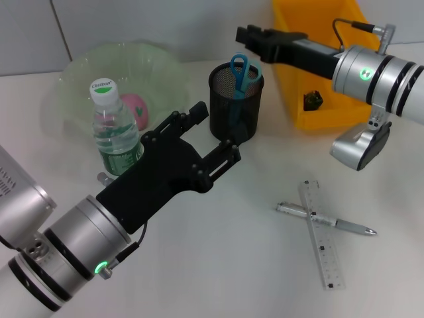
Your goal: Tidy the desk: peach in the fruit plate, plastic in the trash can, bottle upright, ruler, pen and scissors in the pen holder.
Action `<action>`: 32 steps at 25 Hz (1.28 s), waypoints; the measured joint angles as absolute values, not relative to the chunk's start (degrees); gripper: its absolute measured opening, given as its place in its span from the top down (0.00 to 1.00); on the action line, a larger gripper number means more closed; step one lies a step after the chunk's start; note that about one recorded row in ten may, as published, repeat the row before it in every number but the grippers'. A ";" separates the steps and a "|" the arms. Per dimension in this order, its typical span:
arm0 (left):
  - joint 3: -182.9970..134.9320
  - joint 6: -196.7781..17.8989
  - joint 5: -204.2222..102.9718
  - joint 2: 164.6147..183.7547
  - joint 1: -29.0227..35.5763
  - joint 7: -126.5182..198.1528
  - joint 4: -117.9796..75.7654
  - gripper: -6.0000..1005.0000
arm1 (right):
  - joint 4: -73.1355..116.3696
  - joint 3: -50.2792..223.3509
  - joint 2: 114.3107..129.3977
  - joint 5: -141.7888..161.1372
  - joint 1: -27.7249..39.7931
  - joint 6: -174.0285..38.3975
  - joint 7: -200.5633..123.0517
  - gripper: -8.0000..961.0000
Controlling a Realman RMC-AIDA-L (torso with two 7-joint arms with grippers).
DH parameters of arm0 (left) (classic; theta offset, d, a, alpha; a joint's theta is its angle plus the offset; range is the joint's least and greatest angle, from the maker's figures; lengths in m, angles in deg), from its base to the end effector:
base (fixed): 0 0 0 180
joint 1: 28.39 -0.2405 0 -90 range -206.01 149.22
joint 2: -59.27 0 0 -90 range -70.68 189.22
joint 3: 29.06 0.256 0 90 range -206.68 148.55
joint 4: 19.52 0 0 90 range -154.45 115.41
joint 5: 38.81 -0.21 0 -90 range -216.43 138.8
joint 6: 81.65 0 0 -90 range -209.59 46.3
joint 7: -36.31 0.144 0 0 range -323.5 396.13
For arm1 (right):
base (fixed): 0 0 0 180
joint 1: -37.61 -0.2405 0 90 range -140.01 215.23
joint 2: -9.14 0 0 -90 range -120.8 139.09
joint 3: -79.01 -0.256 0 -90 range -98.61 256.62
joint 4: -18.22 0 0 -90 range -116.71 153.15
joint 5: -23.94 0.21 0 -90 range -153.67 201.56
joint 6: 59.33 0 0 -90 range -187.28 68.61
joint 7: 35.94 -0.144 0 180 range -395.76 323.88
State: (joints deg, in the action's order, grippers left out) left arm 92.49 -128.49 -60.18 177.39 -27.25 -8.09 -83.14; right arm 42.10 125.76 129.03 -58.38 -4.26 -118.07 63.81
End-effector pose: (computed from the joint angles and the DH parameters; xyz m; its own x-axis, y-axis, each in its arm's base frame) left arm -0.1701 0.2560 -0.0798 0.5400 0.1080 0.8347 0.5761 -0.7705 -0.2730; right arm 0.2101 0.4280 -0.0131 -0.5073 0.3310 0.7957 0.7564 0.6134 0.2272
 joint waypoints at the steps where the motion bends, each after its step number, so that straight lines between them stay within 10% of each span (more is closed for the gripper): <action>1: 92.49 -128.49 -60.17 177.39 -27.25 -8.08 -83.14 0.29 | 42.21 125.89 129.03 -57.13 -4.17 -118.72 63.77 0.76; 32: 84.72 -131.74 -69.61 174.70 -27.01 -10.65 -81.42 0.29 | 40.62 131.89 127.41 -30.79 8.62 -133.36 -74.16 0.71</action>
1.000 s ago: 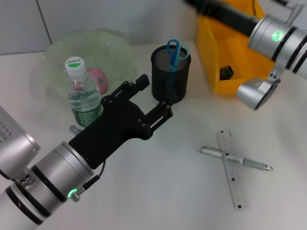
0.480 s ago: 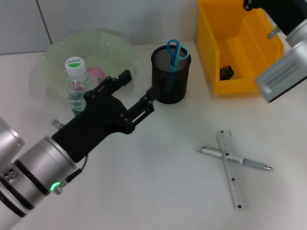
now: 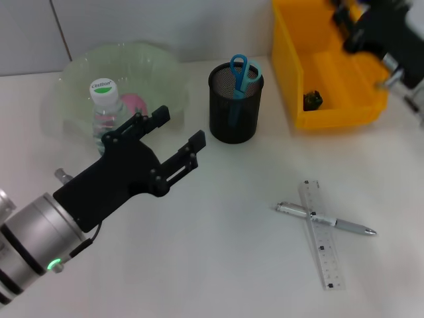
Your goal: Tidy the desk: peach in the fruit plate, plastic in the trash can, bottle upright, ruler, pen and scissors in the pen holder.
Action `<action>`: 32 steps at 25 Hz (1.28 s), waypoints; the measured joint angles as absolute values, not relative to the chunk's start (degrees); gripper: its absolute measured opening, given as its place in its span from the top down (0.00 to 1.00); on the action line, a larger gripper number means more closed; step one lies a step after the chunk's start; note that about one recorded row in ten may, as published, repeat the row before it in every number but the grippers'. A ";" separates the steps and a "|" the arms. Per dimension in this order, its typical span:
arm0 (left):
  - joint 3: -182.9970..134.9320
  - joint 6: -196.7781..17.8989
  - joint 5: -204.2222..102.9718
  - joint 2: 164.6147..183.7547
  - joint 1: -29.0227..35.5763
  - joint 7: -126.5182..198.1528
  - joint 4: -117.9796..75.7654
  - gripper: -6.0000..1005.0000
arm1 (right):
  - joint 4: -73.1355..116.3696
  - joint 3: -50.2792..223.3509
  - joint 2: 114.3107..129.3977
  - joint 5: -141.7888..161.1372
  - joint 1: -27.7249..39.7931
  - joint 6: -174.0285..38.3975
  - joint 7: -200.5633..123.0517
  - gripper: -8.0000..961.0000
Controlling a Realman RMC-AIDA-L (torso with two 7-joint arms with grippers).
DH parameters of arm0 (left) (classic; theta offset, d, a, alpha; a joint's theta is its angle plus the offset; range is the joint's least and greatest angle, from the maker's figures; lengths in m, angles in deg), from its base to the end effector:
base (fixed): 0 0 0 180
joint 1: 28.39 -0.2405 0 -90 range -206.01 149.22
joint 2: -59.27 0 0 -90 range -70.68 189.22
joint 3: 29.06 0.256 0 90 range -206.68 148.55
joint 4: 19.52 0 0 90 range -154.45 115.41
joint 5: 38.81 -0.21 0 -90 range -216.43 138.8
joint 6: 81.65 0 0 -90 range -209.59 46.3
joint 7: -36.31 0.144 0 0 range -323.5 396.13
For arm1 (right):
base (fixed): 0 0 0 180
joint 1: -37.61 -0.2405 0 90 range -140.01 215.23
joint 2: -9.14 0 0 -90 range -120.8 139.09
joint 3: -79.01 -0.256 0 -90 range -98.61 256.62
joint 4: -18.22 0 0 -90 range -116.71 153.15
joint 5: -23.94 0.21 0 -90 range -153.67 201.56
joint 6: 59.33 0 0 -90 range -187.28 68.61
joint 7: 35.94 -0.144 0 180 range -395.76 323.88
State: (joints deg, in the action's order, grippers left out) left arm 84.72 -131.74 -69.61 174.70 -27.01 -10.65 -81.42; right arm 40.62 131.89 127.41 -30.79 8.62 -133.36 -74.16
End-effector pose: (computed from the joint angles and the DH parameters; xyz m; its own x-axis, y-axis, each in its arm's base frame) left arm -0.2017 0.2671 -0.0548 0.6445 0.0480 0.7631 0.5059 -0.7752 -0.3784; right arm 0.2581 0.3751 0.0348 0.6505 0.2166 -0.7280 -0.5339 -0.5513 -0.6411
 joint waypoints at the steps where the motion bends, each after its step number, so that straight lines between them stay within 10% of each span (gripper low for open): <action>1: 84.45 -132.22 -70.39 174.08 -26.75 -11.65 -81.21 0.29 | 41.82 132.69 127.14 -33.78 9.46 -134.25 -80.49 0.70; 13: 71.83 -143.43 -86.09 173.90 -25.66 -25.74 -77.37 0.26 | 54.28 126.14 118.66 -60.94 15.81 -154.17 -125.60 0.54; 23: 60.90 -153.51 -99.12 174.33 -23.50 -35.70 -77.17 0.22 | 62.64 118.65 117.79 -73.18 16.01 -159.63 -138.57 0.22; 32: 58.67 -155.43 -108.95 175.61 -20.62 -39.44 -78.06 0.17 | 70.36 118.91 117.44 -82.73 13.67 -161.71 -152.14 0.17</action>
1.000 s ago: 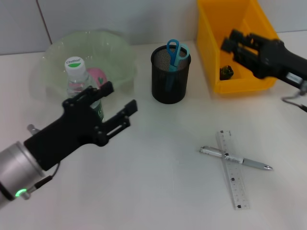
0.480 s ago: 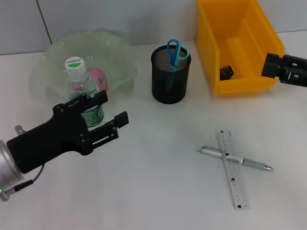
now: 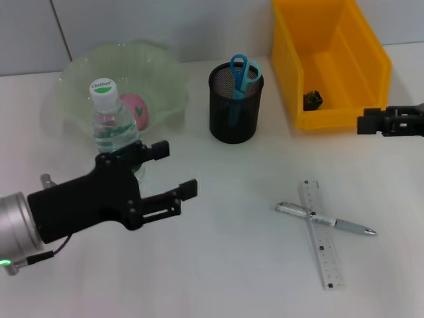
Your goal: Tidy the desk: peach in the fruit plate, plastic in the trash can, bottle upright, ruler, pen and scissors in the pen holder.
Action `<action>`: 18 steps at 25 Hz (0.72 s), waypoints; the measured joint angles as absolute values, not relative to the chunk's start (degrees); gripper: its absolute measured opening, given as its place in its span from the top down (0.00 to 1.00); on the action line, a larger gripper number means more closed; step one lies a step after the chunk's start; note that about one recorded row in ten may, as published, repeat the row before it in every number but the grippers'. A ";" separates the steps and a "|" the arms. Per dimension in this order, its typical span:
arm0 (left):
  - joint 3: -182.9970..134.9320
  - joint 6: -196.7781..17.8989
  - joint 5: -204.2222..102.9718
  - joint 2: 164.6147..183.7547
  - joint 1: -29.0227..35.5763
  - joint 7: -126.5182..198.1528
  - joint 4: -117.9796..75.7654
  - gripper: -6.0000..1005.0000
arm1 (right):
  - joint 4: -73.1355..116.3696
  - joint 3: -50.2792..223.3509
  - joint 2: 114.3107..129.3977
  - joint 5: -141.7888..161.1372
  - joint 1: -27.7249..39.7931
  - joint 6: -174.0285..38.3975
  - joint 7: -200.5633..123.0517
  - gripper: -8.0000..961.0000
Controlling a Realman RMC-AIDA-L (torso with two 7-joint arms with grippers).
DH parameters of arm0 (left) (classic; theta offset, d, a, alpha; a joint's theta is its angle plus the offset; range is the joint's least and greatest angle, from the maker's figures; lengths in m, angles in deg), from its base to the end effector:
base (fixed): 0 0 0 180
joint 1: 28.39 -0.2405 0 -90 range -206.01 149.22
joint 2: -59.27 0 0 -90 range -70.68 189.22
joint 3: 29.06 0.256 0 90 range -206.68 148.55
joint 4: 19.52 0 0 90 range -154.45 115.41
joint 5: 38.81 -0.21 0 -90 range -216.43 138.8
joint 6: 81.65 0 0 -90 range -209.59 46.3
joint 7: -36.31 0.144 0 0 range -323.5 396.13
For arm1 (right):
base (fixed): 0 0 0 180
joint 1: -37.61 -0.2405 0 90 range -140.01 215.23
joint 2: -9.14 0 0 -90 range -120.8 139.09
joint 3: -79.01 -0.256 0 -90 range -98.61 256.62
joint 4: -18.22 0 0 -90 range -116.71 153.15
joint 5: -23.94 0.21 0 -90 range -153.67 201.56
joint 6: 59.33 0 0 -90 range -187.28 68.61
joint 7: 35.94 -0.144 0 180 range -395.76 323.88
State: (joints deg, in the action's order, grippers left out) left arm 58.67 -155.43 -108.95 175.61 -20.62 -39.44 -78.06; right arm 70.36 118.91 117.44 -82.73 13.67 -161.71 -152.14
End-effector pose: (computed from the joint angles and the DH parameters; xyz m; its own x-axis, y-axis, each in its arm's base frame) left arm -0.2219 0.2754 -0.0213 0.7337 0.1781 0.6557 0.3740 -0.9115 -0.1710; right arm 0.2738 0.3165 0.1185 0.5472 -0.6467 -0.5314 -0.7498 -0.6609 0.0323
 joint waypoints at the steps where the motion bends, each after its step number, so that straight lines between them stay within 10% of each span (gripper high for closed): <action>1: 58.13 -155.20 -110.14 176.09 -20.61 -39.46 -78.34 0.17 | 71.62 119.06 117.40 -84.05 13.11 -162.06 -154.65 0.17; 18: 53.13 -154.33 -117.41 177.44 -21.46 -35.28 -79.91 0.17 | 91.26 132.74 120.74 -115.99 -1.12 -165.92 -192.56 0.17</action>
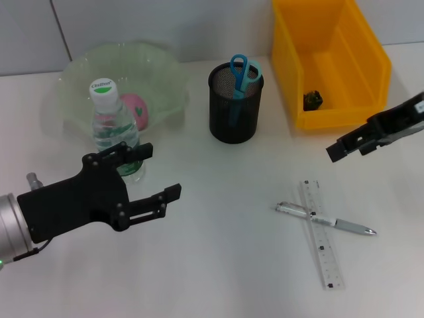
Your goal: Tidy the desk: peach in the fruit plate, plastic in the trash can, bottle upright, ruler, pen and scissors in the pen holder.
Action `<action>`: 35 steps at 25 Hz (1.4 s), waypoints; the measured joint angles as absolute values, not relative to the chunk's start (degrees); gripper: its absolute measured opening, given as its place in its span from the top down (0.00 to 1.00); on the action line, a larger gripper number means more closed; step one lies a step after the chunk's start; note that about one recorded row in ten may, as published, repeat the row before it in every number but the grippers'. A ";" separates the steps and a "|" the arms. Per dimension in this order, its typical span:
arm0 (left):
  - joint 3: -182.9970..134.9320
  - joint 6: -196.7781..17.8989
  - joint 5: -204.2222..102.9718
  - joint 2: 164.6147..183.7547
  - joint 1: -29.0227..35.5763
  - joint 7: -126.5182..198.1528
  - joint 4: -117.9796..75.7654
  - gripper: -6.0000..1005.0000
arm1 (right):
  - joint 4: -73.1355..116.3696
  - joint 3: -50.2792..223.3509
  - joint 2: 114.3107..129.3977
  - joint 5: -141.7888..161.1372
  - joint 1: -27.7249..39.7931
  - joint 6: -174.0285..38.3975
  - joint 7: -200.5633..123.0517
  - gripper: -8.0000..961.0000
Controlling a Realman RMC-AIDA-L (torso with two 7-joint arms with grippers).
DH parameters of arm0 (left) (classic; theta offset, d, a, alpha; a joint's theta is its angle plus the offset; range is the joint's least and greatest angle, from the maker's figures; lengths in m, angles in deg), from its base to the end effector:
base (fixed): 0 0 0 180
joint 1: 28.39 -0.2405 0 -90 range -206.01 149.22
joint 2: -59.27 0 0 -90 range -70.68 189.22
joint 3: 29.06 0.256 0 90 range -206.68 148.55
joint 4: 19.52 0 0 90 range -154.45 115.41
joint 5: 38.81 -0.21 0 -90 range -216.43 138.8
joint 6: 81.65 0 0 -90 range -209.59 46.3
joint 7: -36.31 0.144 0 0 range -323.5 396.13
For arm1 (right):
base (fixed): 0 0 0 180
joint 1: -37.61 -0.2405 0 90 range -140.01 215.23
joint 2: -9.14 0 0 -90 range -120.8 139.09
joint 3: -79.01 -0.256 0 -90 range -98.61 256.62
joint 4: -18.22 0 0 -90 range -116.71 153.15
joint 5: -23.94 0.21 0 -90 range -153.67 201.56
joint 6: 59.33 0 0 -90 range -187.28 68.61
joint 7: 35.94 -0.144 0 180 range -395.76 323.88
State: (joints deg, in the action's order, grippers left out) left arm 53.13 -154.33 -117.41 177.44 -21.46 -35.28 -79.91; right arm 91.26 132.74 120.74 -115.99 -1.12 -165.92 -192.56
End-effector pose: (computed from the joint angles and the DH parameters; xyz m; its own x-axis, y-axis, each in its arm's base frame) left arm -0.2349 0.2798 -0.0179 0.8178 0.0937 0.5678 0.3107 -0.9024 -0.2986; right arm 0.1975 0.3609 0.0963 0.4230 -0.9051 -0.0424 -0.8737 -0.3950 -0.2838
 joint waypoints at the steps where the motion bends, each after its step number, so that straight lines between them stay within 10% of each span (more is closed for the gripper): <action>1: 53.11 -154.33 -117.42 177.43 -21.63 -34.94 -79.93 0.17 | 91.23 132.91 121.33 -118.89 -2.30 -165.94 -193.55 0.17; 8: 53.05 -154.38 -117.46 177.43 -22.20 -32.55 -80.07 0.17 | 90.60 133.66 127.81 -137.17 -9.80 -164.91 -199.07 0.17; 35: 53.01 -157.08 -124.07 177.39 -21.36 -33.71 -78.99 0.17 | 68.97 139.71 128.71 -138.26 -14.85 -149.47 -205.49 0.17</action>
State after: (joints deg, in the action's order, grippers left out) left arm 53.01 -157.08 -124.07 177.39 -21.36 -33.71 -78.99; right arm 68.97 139.71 128.71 -138.26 -14.85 -149.47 -205.49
